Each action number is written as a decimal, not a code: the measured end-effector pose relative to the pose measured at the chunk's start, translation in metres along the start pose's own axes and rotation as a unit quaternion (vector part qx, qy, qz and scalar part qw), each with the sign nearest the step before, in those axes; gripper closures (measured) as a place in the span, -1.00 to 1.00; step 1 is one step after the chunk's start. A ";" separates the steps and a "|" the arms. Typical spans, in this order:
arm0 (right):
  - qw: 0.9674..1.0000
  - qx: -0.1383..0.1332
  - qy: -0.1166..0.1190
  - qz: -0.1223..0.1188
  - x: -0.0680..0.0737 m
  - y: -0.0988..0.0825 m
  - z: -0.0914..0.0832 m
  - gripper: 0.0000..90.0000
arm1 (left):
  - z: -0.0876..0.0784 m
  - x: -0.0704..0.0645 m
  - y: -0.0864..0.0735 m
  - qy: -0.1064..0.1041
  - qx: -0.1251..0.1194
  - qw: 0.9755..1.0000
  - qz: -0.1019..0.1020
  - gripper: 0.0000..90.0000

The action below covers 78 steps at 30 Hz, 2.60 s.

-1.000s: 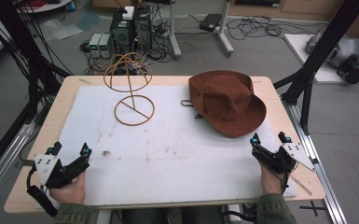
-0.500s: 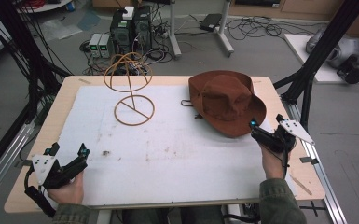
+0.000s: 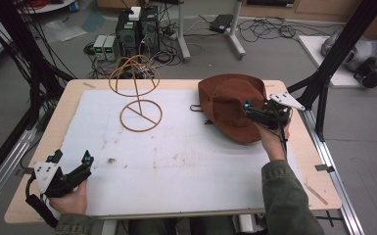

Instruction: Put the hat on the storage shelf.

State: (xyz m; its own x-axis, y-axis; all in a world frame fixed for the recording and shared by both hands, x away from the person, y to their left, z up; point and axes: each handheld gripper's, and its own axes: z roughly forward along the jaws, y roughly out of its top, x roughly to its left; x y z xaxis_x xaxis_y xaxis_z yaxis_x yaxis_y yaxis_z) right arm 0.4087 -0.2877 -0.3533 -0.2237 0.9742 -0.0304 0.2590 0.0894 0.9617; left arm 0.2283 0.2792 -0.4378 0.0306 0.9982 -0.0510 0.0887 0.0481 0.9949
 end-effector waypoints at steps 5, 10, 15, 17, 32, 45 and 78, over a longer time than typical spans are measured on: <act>0.999 0.052 0.000 0.004 0.005 -0.005 0.031 -0.87 | 0.001 0.002 -0.001 -0.001 0.004 1.000 0.001 -0.71; 0.997 0.077 -0.012 0.003 0.006 -0.015 0.046 -0.87 | 0.003 0.003 -0.002 0.000 0.006 1.000 0.000 -0.71; 0.994 0.105 -0.010 0.016 0.008 -0.027 0.061 -0.87 | 0.003 0.003 -0.003 -0.002 0.007 1.000 0.000 -0.71; 0.993 0.117 -0.013 0.021 0.011 -0.033 0.069 -0.87 | 0.004 0.002 -0.003 -0.003 0.008 1.000 0.001 -0.71; 0.992 0.117 -0.011 0.036 0.011 -0.050 0.087 0.06 | 0.007 0.003 -0.005 -0.007 0.013 1.000 0.002 -0.71; 0.992 0.113 -0.032 0.035 0.019 -0.048 0.082 0.94 | 0.007 0.002 -0.005 -0.010 0.012 1.000 0.001 -0.71; 0.983 -0.171 0.015 0.068 0.016 0.006 0.001 0.94 | 0.005 0.002 -0.004 -0.012 0.009 1.000 -0.008 -0.71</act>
State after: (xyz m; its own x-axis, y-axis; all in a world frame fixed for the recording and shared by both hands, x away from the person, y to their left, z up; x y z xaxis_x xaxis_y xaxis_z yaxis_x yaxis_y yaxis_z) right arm 0.4079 -0.2710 -0.3483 -0.2382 0.9652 0.1081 -0.0410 -0.1212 0.9918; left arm 0.2334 0.2806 -0.4422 0.0521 0.9962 -0.0692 0.1077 0.0633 0.9922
